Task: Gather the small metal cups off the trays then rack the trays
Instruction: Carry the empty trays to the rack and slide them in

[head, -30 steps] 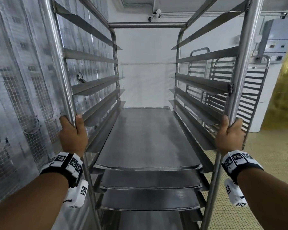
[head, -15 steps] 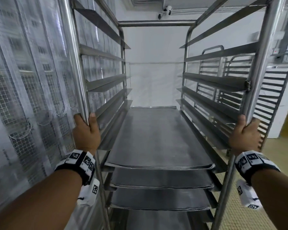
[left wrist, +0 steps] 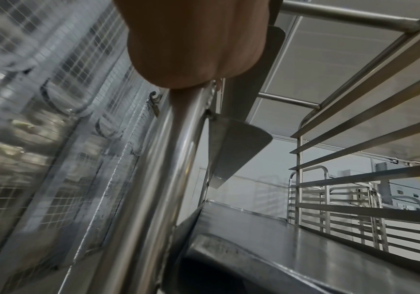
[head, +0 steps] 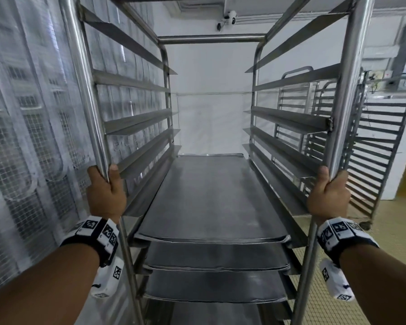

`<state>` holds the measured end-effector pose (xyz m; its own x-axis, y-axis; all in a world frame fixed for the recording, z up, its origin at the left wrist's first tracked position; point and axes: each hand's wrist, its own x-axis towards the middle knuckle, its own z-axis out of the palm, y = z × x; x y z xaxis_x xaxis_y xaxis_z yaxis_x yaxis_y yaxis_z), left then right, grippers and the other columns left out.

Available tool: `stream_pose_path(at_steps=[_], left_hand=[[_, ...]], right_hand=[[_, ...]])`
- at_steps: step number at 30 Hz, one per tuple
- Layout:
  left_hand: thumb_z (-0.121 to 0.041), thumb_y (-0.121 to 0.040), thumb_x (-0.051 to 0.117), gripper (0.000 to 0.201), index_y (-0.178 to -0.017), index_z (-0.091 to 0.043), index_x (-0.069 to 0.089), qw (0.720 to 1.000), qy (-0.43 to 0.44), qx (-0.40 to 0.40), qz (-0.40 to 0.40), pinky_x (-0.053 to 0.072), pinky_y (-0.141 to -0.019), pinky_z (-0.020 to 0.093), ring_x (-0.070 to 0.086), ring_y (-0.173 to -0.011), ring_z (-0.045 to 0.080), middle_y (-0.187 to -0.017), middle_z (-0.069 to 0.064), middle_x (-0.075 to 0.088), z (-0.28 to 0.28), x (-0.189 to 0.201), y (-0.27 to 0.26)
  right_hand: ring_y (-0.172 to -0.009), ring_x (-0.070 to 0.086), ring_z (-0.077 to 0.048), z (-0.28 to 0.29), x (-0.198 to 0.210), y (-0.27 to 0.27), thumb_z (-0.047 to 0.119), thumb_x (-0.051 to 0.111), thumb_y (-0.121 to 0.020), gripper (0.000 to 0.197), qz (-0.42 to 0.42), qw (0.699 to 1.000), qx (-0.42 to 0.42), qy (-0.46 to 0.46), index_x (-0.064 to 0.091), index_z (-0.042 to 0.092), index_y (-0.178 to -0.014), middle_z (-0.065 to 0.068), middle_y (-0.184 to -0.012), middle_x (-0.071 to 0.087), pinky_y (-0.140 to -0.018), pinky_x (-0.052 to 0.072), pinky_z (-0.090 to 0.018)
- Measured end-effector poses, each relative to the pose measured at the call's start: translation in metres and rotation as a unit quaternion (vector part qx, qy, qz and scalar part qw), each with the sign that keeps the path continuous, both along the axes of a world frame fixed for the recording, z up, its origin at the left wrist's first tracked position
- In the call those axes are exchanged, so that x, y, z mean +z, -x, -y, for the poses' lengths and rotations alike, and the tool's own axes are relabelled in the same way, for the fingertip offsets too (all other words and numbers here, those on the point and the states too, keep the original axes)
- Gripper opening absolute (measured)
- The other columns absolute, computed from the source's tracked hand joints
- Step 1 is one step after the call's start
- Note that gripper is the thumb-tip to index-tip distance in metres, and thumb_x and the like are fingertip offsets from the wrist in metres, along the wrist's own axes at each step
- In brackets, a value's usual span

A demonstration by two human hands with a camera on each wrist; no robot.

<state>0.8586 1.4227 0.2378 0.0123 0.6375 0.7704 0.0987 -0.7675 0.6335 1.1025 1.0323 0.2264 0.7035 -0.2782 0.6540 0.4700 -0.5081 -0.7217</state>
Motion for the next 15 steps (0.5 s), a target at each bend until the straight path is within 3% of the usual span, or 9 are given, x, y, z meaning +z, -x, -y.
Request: stream_pose_path(at_steps=[5,10,15], left_hand=[[-0.046,-0.104,0.038,0.051,-0.118,0.002,0.045,1.000,0.008,-0.014,-0.008,0.038,-0.057,0.037,0.061,-0.067,0.044,-0.073,0.015,0.056,-0.032,0.000,-0.047],[-0.043,-0.105,0.038,0.049,-0.123,0.002,0.045,0.998,0.040,-0.046,-0.004,0.037,-0.065,0.038,0.062,-0.082,0.047,-0.090,0.029,0.064,-0.054,0.005,-0.092],[-0.037,-0.106,0.039,0.045,-0.119,0.005,0.046,0.996,0.047,-0.076,0.004,0.033,-0.063,0.035,0.062,-0.079,0.045,-0.084,0.022,0.060,-0.069,0.011,-0.125]], right_hand=[[-0.070,0.061,-0.040,-0.023,0.001,-0.033,0.074,0.018,-0.092,0.055,-0.001,1.000,-0.013,-0.011,0.030,0.020,-0.096,-0.018,-0.076,0.055,-0.066,0.053,-0.056],[-0.071,0.061,-0.039,-0.046,0.003,-0.066,0.066,0.025,-0.096,0.050,-0.012,0.999,-0.007,-0.030,0.033,0.017,-0.099,-0.022,-0.081,0.057,-0.065,0.053,-0.052],[-0.069,0.062,-0.039,-0.061,0.003,-0.095,0.054,0.032,-0.102,0.045,-0.016,0.999,-0.005,-0.033,0.038,0.009,-0.107,-0.019,-0.079,0.057,-0.062,0.051,-0.045]])
